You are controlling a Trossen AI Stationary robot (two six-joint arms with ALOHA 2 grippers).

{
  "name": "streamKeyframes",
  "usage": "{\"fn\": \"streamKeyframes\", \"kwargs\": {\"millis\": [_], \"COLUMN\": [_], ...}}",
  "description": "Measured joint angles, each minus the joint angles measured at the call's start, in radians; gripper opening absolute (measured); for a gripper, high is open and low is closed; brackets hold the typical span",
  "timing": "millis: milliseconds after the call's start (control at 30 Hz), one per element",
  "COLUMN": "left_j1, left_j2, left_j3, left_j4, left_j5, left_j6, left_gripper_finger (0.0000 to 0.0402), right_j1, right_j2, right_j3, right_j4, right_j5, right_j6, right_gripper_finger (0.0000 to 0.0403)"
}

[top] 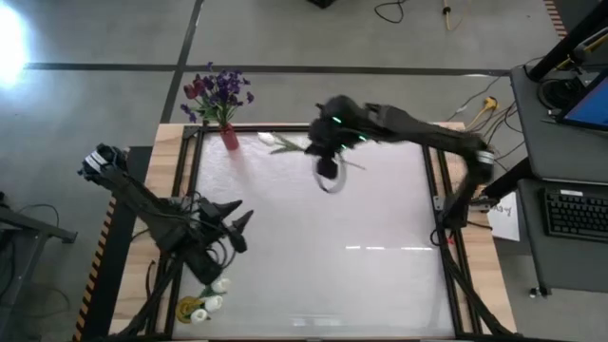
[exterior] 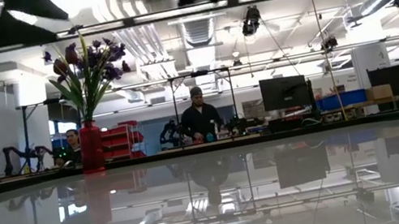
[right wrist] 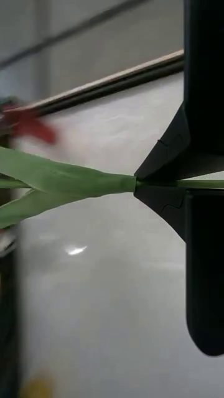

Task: Sort flowers into vase by color
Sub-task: Put the white flower into the yellow vase

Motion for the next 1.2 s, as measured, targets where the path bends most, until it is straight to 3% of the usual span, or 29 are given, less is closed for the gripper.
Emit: {"fn": "streamKeyframes", "kwargs": {"millis": [100, 200, 267, 400, 533, 733, 900, 1067, 1200], "left_j1": [0.066, 0.135, 0.191, 0.307, 0.400, 0.502, 0.528, 0.532, 0.534], "left_j2": [0.043, 0.070, 0.087, 0.133, 0.149, 0.149, 0.180, 0.219, 0.230], "left_j3": [-0.039, -0.060, -0.064, -0.063, -0.053, -0.055, -0.056, -0.056, -0.048], "left_j4": [0.196, 0.436, 0.636, 1.073, 1.226, 1.429, 1.574, 1.735, 1.811], "left_j5": [-0.001, 0.048, 0.170, 0.526, 0.678, 0.919, 0.973, 1.077, 1.080], "left_j6": [0.098, 0.311, 0.533, 1.001, 1.244, 1.394, 1.462, 1.471, 1.480], "left_gripper_finger": [0.0219, 0.0218, 0.0216, 0.0209, 0.0202, 0.0198, 0.0198, 0.0198, 0.0198], "right_j1": [0.095, 0.182, 0.231, 0.299, 0.345, 0.403, 0.416, 0.416, 0.419], "right_j2": [-0.136, -0.236, -0.292, -0.351, -0.404, -0.464, -0.451, -0.407, -0.389], "right_j3": [-0.171, -0.350, -0.465, -0.649, -0.766, -0.935, -1.041, -1.056, -1.052], "right_j4": [0.169, 0.354, 0.511, 0.737, 0.799, 1.070, 1.408, 1.426, 1.435], "right_j5": [-0.003, -0.001, 0.001, 0.008, 0.120, 0.232, 0.235, 0.237, 0.235], "right_j6": [0.040, 0.085, 0.109, 0.139, 0.168, 0.212, 0.213, 0.235, 0.253], "right_gripper_finger": [0.0009, 0.0009, 0.0009, 0.0009, 0.0009, 0.0009, 0.0009, 0.0009, 0.0009]}}
